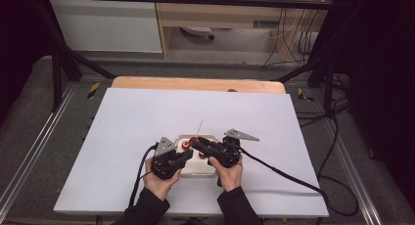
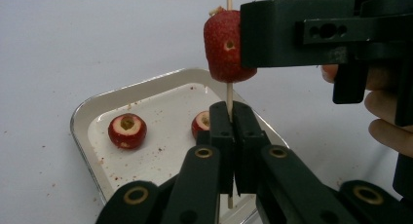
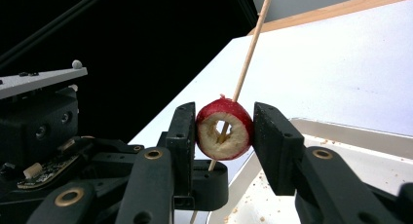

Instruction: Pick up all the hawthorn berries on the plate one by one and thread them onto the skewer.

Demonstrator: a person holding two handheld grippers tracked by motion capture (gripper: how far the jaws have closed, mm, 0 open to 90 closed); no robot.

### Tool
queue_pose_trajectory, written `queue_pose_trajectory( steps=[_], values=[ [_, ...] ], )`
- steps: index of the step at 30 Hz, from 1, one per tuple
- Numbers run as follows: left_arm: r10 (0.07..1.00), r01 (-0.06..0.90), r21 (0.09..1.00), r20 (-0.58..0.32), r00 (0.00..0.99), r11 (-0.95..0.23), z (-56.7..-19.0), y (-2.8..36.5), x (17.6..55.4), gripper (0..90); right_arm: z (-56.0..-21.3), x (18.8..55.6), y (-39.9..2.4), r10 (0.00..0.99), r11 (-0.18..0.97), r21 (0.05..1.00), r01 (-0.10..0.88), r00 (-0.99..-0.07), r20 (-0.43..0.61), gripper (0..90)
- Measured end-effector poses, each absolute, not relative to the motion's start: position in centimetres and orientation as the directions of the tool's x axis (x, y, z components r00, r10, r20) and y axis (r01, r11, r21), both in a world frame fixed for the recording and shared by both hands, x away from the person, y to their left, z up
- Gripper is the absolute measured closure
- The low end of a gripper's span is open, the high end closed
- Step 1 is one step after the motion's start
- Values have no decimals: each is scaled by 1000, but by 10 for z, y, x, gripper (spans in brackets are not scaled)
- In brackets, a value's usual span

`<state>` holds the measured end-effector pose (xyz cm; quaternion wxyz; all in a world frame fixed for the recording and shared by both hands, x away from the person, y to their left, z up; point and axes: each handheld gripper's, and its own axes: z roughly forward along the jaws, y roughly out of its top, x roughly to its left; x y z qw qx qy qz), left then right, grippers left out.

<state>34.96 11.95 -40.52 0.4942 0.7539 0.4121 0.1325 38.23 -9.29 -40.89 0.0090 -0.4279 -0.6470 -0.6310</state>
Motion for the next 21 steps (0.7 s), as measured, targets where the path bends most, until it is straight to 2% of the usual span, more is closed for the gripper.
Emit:
queue_pose_trajectory(
  steps=[11, 13, 14, 15, 16, 19, 20, 21],
  values=[
    [748, 472, 861, -186, 638, -188, -407, 123, 350, 882, -413, 379, -90, 544, -148, 812, 565, -639, 544, 597],
    [749, 465, 863, -173, 640, -198, -407, 126, 349, 882, -407, 379, -94, 559, -144, 831, 537, -649, 517, 529],
    [745, 465, 862, -173, 644, -202, -407, 129, 349, 882, -407, 379, -94, 559, -144, 831, 537, -649, 517, 529],
    [745, 462, 863, -169, 645, -204, -408, 131, 348, 882, -402, 379, -100, 577, -125, 845, 520, -655, 488, 467],
    [744, 458, 863, -162, 648, -211, -408, 134, 347, 882, -402, 379, -100, 577, -125, 845, 520, -655, 488, 467],
    [737, 453, 860, -147, 660, -234, -410, 144, 345, 881, -399, 380, -108, 598, -78, 850, 520, -658, 458, 350],
    [737, 452, 859, -140, 661, -242, -410, 146, 344, 881, -399, 381, -113, 614, -23, 855, 519, -667, 422, 286],
    [736, 450, 856, -131, 665, -255, -411, 150, 343, 881, -399, 381, -113, 614, -23, 855, 519, -667, 422, 286]
  ],
)
